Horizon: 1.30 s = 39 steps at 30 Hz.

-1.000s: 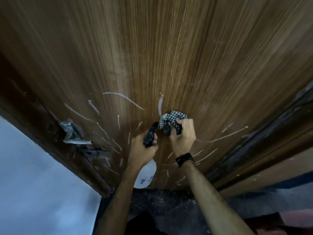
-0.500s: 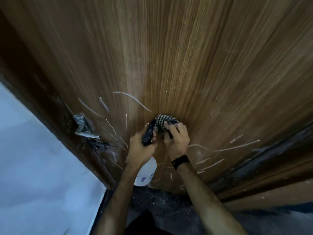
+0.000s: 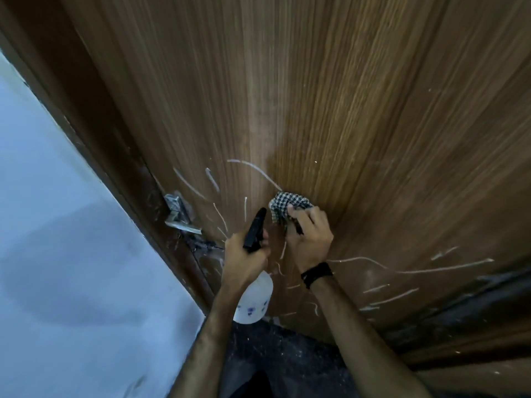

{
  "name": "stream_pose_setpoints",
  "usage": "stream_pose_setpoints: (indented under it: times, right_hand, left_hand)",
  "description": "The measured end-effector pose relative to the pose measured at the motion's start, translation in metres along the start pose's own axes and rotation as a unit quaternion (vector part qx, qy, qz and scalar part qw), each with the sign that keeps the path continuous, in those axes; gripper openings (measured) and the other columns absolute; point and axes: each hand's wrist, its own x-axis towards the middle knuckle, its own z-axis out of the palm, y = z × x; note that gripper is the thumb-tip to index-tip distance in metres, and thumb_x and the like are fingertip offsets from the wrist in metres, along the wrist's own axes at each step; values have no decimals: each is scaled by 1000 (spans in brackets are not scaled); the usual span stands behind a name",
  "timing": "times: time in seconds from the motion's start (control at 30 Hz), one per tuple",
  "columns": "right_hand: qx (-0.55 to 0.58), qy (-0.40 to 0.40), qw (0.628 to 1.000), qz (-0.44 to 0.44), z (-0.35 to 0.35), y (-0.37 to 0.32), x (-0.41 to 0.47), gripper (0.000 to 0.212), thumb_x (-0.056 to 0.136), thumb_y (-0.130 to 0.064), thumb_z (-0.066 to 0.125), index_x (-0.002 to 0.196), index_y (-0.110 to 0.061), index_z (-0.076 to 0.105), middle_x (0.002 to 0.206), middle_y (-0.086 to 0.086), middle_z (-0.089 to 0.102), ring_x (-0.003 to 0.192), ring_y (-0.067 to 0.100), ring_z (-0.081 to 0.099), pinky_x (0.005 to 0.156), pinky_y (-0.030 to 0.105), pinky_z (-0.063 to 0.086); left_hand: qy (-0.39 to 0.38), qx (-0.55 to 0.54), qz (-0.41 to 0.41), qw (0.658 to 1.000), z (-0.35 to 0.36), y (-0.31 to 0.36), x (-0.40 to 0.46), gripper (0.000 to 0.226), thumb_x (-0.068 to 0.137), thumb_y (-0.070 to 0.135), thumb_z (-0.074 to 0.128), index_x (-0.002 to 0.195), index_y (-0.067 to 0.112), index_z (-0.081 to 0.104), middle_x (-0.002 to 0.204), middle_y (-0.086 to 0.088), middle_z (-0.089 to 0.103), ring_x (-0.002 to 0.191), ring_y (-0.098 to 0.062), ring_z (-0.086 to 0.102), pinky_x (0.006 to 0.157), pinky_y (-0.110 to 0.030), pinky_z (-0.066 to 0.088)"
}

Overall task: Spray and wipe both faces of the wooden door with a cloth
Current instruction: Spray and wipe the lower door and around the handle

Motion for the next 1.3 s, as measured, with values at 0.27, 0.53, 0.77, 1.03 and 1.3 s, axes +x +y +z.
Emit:
stream_pose_setpoints:
  times: [0.27, 0.53, 0.77, 1.03, 1.3]
  right_hand:
    - [5, 123, 992, -10, 11, -63, 81, 11, 81, 0, 76, 87, -9, 75, 74, 4, 58, 66, 22, 54, 62, 25, 43]
    - [-5, 48, 999, 4, 36, -56, 22, 19, 84, 3, 70, 98, -10, 71, 79, 6, 59, 73, 24, 55, 63, 37, 48]
    - [-1, 154, 988, 1, 28, -95, 92, 30, 80, 0, 79, 109, -4, 69, 91, 7, 64, 81, 22, 60, 75, 28, 50]
    - [-50, 14, 998, -23, 62, -81, 31, 23, 87, -1, 71, 107, -11, 74, 82, 6, 57, 75, 25, 54, 61, 36, 45]
    - [-15, 98, 994, -52, 69, -122, 93, 23, 81, 1, 76, 102, -7, 75, 80, 6, 56, 70, 22, 53, 64, 25, 42]
  left_hand:
    - [-26, 11, 22, 999, -39, -1, 27, 14, 79, 12, 62, 75, 25, 66, 56, -1, 59, 58, -29, 58, 61, -49, 52]
    - [-53, -24, 3, 998, -71, -12, 48, 20, 88, -11, 60, 86, 8, 67, 70, -11, 63, 55, -23, 58, 56, -33, 47]
    - [-64, -13, 20, 998, -82, -11, 59, 17, 85, -9, 62, 85, 7, 67, 62, -6, 62, 50, -18, 60, 52, -32, 51]
    - [-64, -37, 2, 997, -96, -19, 62, 15, 88, -11, 60, 88, 3, 66, 65, -9, 60, 52, -20, 56, 50, -30, 47]
    - [-36, -48, -17, 998, -114, -33, 70, 25, 86, -11, 62, 79, 13, 66, 67, -11, 63, 59, -28, 59, 62, -37, 50]
